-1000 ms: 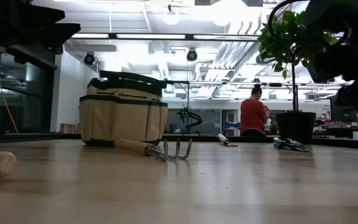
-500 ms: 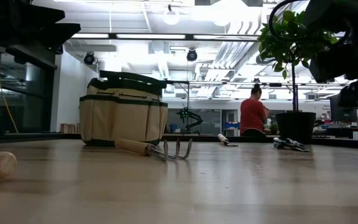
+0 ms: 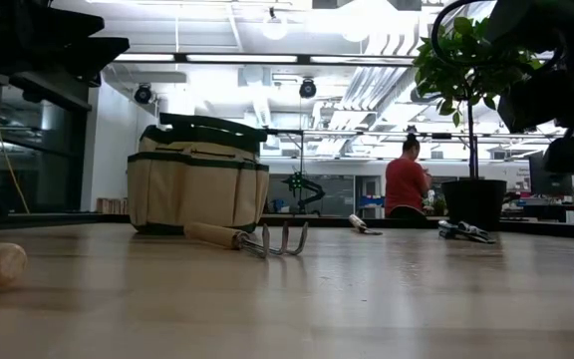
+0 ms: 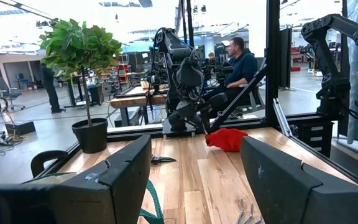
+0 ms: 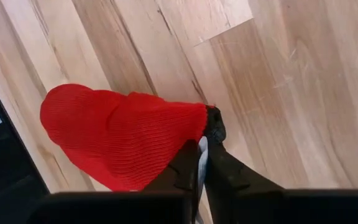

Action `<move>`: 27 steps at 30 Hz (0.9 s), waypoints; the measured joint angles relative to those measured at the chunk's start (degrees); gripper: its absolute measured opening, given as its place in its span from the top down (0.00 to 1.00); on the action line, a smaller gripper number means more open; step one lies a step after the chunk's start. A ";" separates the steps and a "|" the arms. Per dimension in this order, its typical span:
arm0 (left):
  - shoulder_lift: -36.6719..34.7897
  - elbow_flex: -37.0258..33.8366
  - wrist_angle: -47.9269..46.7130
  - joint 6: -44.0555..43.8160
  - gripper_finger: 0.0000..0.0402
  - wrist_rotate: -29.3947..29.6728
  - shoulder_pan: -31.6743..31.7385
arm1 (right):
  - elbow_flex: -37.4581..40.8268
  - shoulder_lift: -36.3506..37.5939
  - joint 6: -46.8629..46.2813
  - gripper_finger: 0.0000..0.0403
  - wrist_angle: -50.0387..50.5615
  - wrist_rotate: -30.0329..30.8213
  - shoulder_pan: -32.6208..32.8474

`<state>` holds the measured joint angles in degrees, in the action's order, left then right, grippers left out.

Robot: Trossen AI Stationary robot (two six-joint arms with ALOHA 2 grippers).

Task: Pick & Place Garden tools in Gardening bag
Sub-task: Put the red gloves into the gardening bag

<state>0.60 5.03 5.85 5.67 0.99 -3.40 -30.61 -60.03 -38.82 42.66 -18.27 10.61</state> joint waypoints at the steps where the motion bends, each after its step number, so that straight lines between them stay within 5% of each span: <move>1: 0.00 0.01 0.00 0.00 0.40 0.00 0.02 | 0.00 0.00 -0.33 0.98 0.02 0.35 0.00; 27: 0.02 -0.01 0.00 0.00 0.40 0.00 0.02 | -0.02 0.02 2.80 0.99 -22.13 5.00 -0.15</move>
<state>0.62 5.02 5.85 5.68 0.99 -3.38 -30.63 -60.01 -36.02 20.53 -13.27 10.46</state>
